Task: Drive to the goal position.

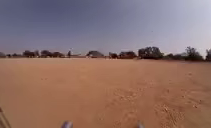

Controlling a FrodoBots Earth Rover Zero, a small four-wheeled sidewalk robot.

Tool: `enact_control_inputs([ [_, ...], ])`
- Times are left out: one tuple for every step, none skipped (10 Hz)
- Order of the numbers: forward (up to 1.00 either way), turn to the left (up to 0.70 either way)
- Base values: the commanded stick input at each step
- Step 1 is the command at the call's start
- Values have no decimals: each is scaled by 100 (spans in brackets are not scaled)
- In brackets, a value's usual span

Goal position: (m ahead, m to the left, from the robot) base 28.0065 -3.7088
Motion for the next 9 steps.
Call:
enact_control_inputs([
  [70,0],
  [70,0],
  [70,0],
  [70,0],
  [70,0],
  [70,0],
  [70,0],
  [70,0],
  [70,0],
])
